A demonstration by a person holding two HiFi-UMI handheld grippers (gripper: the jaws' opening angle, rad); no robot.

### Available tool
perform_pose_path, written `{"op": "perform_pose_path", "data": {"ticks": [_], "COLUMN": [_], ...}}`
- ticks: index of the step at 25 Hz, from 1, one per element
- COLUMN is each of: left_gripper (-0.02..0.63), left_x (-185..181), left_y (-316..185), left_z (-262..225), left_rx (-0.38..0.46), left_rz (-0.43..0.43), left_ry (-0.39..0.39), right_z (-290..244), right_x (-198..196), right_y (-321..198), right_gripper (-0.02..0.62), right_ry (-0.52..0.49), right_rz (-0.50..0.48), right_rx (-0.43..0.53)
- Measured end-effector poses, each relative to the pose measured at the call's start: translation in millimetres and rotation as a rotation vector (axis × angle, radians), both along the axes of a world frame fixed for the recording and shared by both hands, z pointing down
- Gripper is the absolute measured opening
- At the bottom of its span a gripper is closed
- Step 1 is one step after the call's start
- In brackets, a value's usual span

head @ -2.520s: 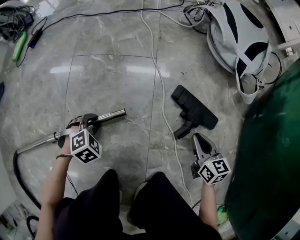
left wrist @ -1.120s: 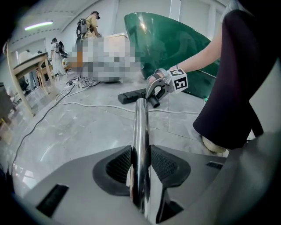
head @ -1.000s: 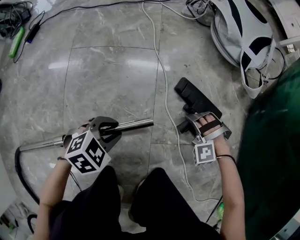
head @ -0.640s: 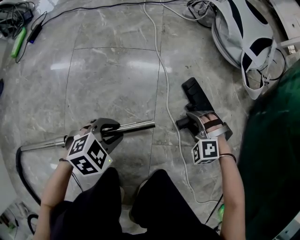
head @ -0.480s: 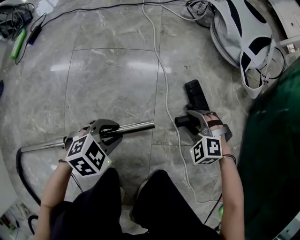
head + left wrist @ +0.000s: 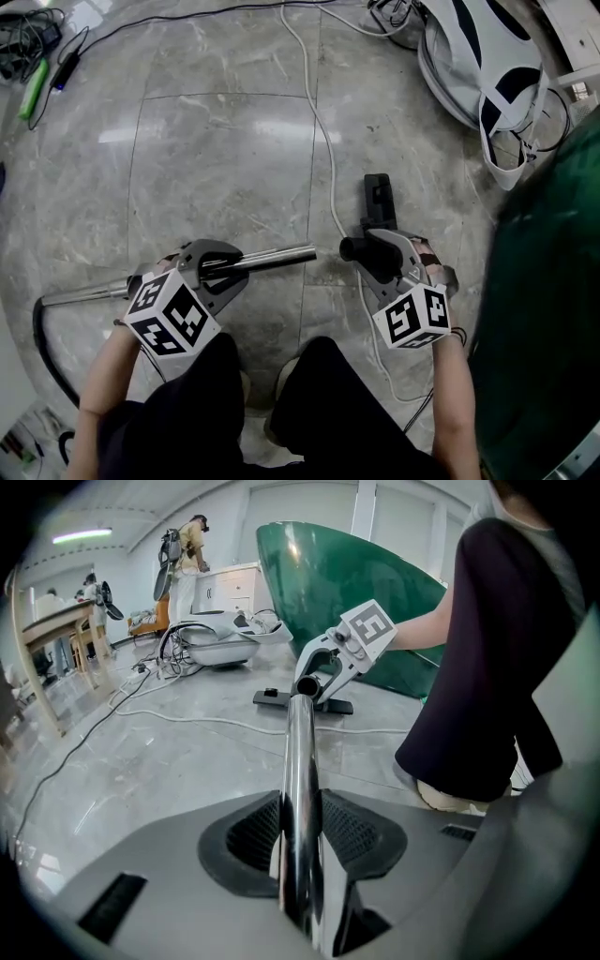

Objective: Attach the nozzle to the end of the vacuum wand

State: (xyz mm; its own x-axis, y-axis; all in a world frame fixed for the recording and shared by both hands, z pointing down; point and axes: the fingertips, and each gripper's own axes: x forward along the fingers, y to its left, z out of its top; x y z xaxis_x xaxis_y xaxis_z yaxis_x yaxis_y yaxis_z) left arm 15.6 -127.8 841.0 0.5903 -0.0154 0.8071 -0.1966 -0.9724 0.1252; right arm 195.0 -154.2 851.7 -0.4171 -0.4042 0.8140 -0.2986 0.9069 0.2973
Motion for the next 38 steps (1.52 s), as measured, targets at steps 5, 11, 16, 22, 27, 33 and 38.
{"op": "perform_pose_path", "data": {"ticks": [5,11,16,22,27,33,38], "left_gripper": [0.143,0.143,0.143,0.143,0.143,0.143,0.143], "left_x": [3.8,5.5,6.5,7.6,6.9,9.2,9.6], "left_y": [2.4,3.6,6.8,8.2,10.2,13.0,9.6], "left_z": [-4.0,-4.2,0.5,3.1,8.0,16.2,31.9], "left_rx": [-0.006,-0.008,-0.005,0.006,0.012,0.022,0.031], "left_rz": [0.008,0.021,0.027,0.029,0.027,0.029,0.019], "left_ry": [0.017,0.026,0.018,-0.018,-0.046,-0.077,-0.141], "right_z": [1.9,9.1,9.4,8.9,13.1,19.8,28.4], "right_x": [-20.2,-31.9,-42.0,-44.3,-44.5,-41.2,-39.2], "right_y": [10.6,6.3,3.3,5.3,6.5,8.3,7.3], "right_gripper": [0.196,0.196,0.196,0.195,0.193,0.192,0.189], "right_ry": [0.037,0.098,0.109,0.125,0.180,0.297,0.396], "right_rz": [-0.073,-0.145,-0.179,-0.207,-0.218,-0.251,-0.268], "right_rx": [-0.019,-0.009,0.002,0.019,0.044,0.085,0.115]}}
